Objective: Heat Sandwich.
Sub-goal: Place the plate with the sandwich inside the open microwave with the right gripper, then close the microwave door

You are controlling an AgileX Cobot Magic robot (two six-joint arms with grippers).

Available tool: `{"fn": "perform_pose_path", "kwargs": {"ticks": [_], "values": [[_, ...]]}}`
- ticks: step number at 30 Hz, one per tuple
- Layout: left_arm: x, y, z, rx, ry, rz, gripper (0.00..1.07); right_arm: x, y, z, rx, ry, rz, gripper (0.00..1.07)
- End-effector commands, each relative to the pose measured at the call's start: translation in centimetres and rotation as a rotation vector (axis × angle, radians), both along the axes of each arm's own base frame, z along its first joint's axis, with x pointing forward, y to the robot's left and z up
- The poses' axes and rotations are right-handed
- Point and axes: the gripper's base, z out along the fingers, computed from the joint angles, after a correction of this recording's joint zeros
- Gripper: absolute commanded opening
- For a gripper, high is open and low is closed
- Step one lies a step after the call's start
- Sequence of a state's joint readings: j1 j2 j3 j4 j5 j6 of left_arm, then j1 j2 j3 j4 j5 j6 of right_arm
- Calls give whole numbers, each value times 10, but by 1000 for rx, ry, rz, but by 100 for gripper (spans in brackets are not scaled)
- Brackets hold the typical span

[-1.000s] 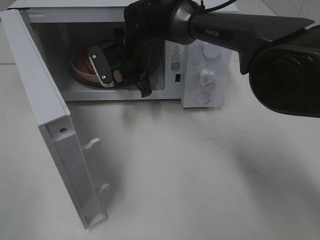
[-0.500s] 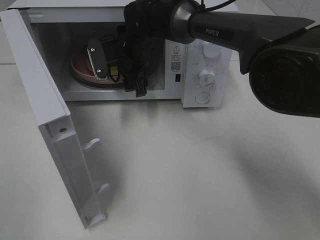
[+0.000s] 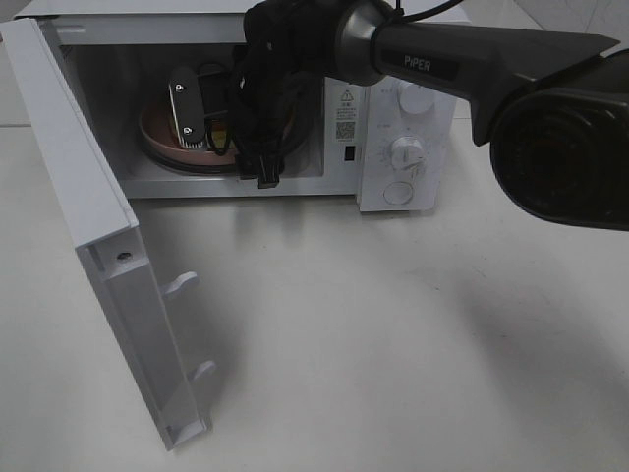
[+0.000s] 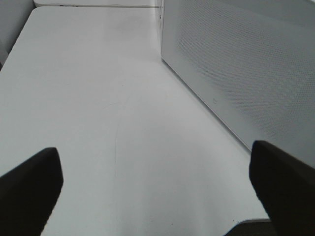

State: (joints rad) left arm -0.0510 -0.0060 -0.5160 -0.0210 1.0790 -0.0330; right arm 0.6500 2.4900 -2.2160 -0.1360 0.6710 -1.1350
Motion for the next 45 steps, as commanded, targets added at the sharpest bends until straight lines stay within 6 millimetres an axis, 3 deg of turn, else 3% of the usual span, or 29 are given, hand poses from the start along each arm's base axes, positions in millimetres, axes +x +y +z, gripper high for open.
{"fn": "perform_pose_path", "kwargs": {"ticks": [1, 10, 24, 33, 45], "values": [[-3, 0, 0, -6, -27, -6, 98, -1, 1, 6, 31, 1, -14, 79], [-3, 0, 0, -6, -27, -6, 98, -1, 3, 9, 87, 3, -69, 76], [-3, 0, 0, -6, -27, -6, 98, -27, -15, 7, 133, -45, -38, 76], [-3, 0, 0, -6, -27, -6, 98, -56, -35, 8, 151, -61, -18, 76], [-3, 0, 0, -6, -27, -6, 98, -110, -76, 29, 157, 0, -69, 76]]}}
